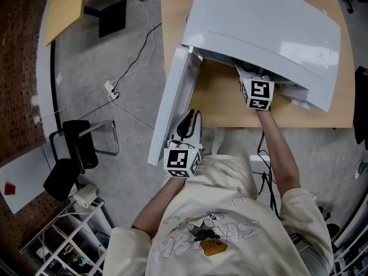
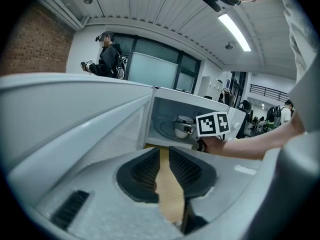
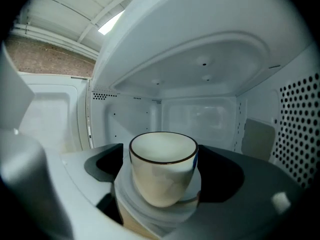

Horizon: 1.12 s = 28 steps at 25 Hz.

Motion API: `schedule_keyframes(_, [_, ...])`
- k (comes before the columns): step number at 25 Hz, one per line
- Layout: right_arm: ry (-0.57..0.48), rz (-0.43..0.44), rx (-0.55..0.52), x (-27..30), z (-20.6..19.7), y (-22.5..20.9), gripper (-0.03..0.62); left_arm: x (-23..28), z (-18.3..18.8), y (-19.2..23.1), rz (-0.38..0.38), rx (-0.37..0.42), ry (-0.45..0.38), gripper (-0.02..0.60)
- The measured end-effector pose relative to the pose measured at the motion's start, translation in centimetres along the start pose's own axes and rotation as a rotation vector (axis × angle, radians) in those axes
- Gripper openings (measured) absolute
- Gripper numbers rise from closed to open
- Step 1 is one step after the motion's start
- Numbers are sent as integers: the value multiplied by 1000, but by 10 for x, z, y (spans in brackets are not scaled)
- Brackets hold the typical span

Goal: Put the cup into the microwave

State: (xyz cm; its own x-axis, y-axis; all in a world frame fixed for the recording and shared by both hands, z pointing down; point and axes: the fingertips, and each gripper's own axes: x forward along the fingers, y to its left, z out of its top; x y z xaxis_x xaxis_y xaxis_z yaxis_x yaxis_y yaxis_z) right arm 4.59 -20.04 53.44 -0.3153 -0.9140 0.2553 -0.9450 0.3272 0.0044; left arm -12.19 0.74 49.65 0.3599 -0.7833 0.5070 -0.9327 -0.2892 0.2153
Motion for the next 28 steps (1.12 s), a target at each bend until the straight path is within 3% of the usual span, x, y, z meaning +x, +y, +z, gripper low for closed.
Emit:
schedule_keyframes(6, [-10, -8, 26, -38, 6, 7, 467, 4, 2, -4, -16, -10, -7, 63])
schedule_keyframes(9, [13, 6, -7, -63, 2, 15, 348, 9, 5, -12, -39, -10, -16, 63])
schedule_keyframes(15, [61, -3, -34, -106, 3, 28, 19, 19, 14, -31, -93, -25, -34, 63])
schedule_keyframes(19, [87, 17, -47, -130, 13, 35, 6, 29, 23, -51, -137, -13, -44, 59])
schedule_keyframes(23, [96, 21, -32, -150, 28, 38, 6, 35, 34, -68, -171, 37, -55, 2])
schedule_keyframes(28, [88, 30, -7, -164, 39, 46, 6, 37, 27, -70, -185, 68, -38, 2])
